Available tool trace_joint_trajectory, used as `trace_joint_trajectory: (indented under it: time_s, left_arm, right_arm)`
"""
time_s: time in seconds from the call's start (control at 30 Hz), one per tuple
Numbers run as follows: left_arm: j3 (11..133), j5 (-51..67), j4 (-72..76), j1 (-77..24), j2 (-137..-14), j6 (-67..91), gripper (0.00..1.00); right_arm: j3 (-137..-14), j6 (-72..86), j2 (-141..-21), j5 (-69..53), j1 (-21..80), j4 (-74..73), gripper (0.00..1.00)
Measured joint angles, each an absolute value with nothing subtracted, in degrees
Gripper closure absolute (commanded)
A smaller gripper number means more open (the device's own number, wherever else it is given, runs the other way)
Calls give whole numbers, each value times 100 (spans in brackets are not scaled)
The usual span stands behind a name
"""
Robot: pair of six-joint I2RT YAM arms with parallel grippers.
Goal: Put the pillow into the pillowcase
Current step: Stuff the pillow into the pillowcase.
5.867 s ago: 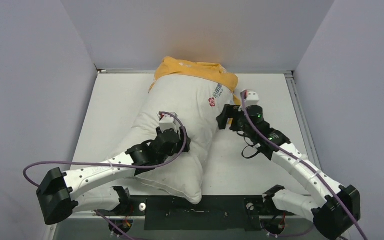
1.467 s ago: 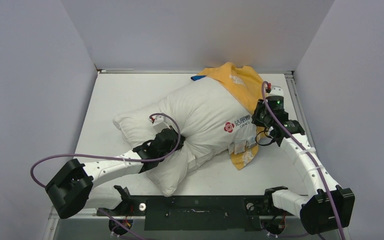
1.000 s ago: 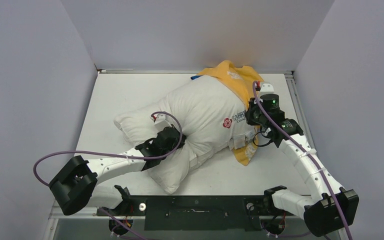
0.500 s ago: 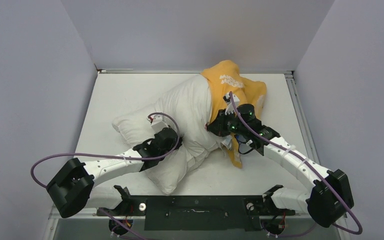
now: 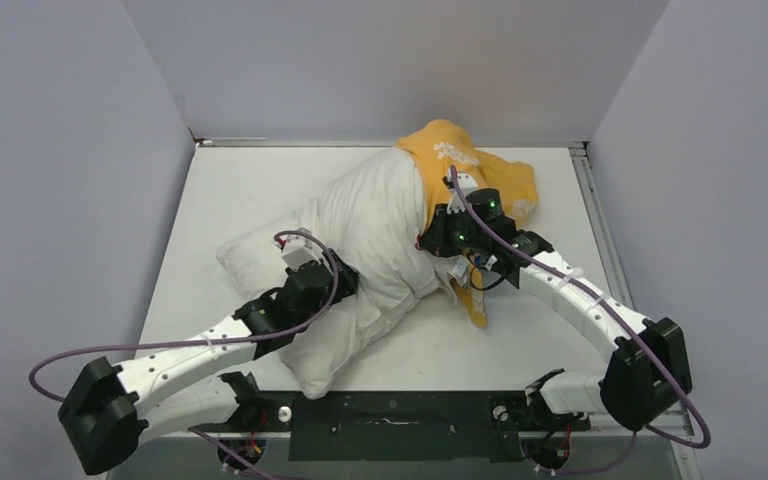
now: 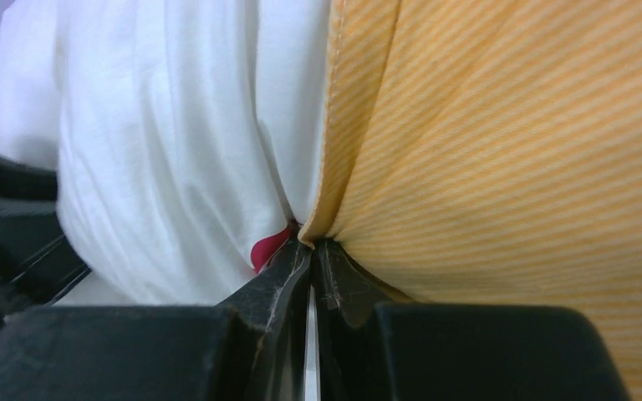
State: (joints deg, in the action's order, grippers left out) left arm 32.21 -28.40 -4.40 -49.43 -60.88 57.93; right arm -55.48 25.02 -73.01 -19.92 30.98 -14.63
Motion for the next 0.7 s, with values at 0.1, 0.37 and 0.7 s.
trace_joint_trajectory:
  time_s: [0.1,0.37,0.7]
  left_arm:
    - [3284,-2851,-880,-4947,-5382,5365,34]
    - [3667,-2681,-1697,-4947,-4403,4464,41]
    - [3804,-2344,-1096,-5352,-5352,4163,43]
  right_arm:
    - [-5771,2484,-7714,-2016,2995,-1356,95]
    - [-6458,2464,-8680,-2340,2982,-952,89]
    - [-6661,2012,-8639,-1542,3020,-1205,1]
